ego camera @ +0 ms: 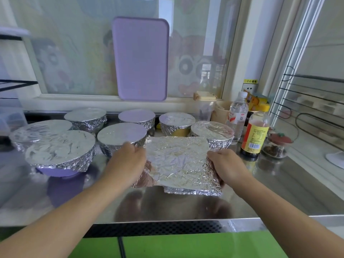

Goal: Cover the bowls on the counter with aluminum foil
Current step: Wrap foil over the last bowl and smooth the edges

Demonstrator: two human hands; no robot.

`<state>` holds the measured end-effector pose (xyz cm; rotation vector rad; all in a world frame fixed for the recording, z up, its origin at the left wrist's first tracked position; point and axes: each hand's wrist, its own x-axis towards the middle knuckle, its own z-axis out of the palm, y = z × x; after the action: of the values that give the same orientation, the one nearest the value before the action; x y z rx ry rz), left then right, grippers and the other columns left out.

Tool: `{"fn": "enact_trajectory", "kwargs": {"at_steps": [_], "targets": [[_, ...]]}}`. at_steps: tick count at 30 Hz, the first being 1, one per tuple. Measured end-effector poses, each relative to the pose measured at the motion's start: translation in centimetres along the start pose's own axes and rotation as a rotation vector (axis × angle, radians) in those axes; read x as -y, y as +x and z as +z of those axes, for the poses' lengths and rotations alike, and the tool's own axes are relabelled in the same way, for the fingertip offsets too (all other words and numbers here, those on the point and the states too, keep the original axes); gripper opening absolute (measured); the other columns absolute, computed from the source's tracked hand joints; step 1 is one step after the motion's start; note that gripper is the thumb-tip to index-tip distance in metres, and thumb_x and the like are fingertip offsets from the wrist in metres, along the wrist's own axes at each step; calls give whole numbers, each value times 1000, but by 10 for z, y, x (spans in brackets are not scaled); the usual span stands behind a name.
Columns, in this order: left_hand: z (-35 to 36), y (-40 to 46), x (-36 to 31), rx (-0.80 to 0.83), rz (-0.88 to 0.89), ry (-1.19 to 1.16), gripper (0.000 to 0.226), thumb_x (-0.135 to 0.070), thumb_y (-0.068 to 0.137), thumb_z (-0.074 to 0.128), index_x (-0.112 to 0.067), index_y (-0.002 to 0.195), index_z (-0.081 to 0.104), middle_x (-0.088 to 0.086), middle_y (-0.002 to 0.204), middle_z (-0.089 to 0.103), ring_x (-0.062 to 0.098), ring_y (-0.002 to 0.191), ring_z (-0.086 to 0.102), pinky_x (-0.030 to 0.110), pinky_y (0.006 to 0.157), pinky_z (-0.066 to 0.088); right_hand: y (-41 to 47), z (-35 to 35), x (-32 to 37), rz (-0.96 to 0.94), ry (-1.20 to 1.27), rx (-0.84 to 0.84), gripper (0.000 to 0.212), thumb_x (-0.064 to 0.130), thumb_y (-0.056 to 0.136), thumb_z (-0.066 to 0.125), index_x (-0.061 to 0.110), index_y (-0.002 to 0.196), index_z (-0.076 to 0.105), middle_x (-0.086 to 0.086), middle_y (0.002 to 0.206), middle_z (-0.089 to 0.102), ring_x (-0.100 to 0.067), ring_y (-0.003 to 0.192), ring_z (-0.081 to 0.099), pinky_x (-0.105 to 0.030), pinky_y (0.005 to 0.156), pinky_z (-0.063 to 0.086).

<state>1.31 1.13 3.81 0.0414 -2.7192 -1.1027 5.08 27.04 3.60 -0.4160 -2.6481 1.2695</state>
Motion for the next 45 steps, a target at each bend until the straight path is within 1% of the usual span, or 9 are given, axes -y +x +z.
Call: {"fn": "enact_trajectory", "kwargs": {"at_steps": [3,6,12,15,22,34,37,40,45], "targets": [[-9,-5,-14,-228,335,211,25,-29,106,46,-10,121,52,6,118,51,29,111,50,45,92,45,1,-9,8,-97,-275,-142,34,41,103,44,11,89,56,-5,85,67,-29,79,64,-38,66,47],[-2,1,-37,-81,573,206,30,-25,107,41,-14,132,53,-2,129,50,19,124,46,35,101,41,-3,-6,29,-385,-344,-246,22,32,107,45,14,111,56,-2,111,59,-24,95,58,-42,78,50],[49,20,-35,286,643,496,71,-44,90,13,-9,143,46,8,139,51,28,133,47,42,112,40,8,34,44,-617,-513,65,41,24,110,36,5,142,54,-16,142,57,-37,131,53,-49,109,46],[58,25,-28,328,645,643,103,-44,73,-8,-4,163,23,14,168,26,30,156,21,44,126,21,20,49,30,-639,-599,205,42,13,104,33,-10,125,61,-27,118,64,-47,112,58,-56,100,49],[60,19,-28,364,581,622,74,-35,101,13,-8,166,-9,7,176,-11,20,162,-8,42,131,5,24,55,15,-824,-863,32,62,30,107,13,0,150,46,-20,148,53,-42,145,42,-56,116,39],[60,21,-20,300,684,658,93,-40,81,-19,-7,167,-3,8,176,-6,20,162,-4,41,130,7,42,61,14,-797,-821,79,55,25,110,21,1,154,44,-12,160,45,-32,152,36,-49,122,33],[54,24,-24,268,618,459,69,-35,102,4,-11,165,21,3,172,21,16,159,18,33,129,16,40,61,16,-727,-768,77,60,30,108,10,10,156,41,-4,161,43,-25,154,32,-43,123,29],[56,28,-32,203,546,265,31,-22,108,31,-16,126,55,0,127,62,22,122,57,34,105,43,38,57,23,-694,-718,84,62,30,104,9,13,150,47,-1,154,49,-24,147,40,-41,120,33],[60,22,-31,143,505,185,73,-52,98,10,-16,143,54,1,141,62,21,132,53,33,109,37,40,55,36,-653,-640,146,59,35,102,21,18,152,47,3,150,53,-19,143,43,-40,120,34]]}}
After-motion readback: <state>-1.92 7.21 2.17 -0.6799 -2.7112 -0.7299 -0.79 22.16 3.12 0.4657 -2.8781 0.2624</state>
